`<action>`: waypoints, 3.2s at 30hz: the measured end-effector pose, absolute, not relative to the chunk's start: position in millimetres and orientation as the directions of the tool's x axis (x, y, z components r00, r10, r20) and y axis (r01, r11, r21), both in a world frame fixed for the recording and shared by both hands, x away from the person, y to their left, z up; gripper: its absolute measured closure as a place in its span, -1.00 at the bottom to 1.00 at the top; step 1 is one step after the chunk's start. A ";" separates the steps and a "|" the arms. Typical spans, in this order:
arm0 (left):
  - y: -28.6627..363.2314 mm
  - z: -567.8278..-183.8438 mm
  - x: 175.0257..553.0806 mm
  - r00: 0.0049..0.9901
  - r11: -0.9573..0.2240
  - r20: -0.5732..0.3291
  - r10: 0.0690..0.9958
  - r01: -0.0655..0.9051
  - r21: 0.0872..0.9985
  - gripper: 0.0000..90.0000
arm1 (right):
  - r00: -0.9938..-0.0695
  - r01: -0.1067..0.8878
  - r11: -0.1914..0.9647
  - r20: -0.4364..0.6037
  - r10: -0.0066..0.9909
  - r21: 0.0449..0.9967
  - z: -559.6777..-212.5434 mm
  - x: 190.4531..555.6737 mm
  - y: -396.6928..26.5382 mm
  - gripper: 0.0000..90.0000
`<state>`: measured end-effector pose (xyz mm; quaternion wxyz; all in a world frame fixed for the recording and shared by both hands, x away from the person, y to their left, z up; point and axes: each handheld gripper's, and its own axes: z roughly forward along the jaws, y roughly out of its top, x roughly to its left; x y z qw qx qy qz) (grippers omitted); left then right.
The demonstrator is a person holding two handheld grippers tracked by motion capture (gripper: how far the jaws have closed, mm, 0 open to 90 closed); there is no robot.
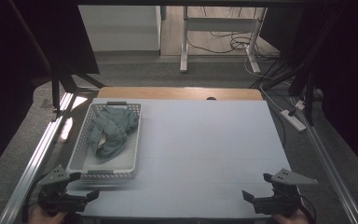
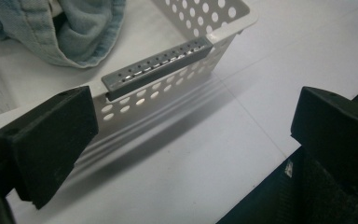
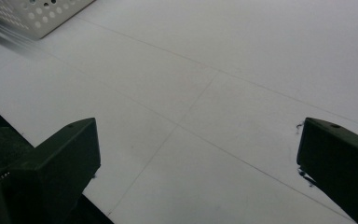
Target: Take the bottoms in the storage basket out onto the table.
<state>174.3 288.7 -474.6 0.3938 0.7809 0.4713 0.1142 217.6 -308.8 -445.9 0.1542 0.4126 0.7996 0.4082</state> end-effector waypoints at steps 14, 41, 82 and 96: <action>290.7 -475.1 176.5 0.540 -0.226 -0.245 0.805 0.661 0.715 -1.00 | -0.635 0.533 0.363 0.077 0.769 0.764 -446.9 218.5 -305.3 -1.00; 287.0 -469.1 177.1 0.572 -0.233 -0.233 0.787 0.625 0.745 -1.00 | -0.656 0.533 0.394 0.072 0.751 0.749 -447.9 219.3 -302.5 -1.00; 284.2 -450.9 211.0 0.586 -0.241 -0.194 0.787 0.581 0.777 -1.00 | -0.658 0.547 0.412 0.070 0.750 0.729 -449.3 221.2 -300.4 -1.00; 278.5 -445.8 235.4 0.584 -0.251 -0.206 0.785 0.605 0.756 -1.00 | -0.659 0.552 0.416 0.072 0.749 0.723 -449.8 221.9 -299.7 -1.00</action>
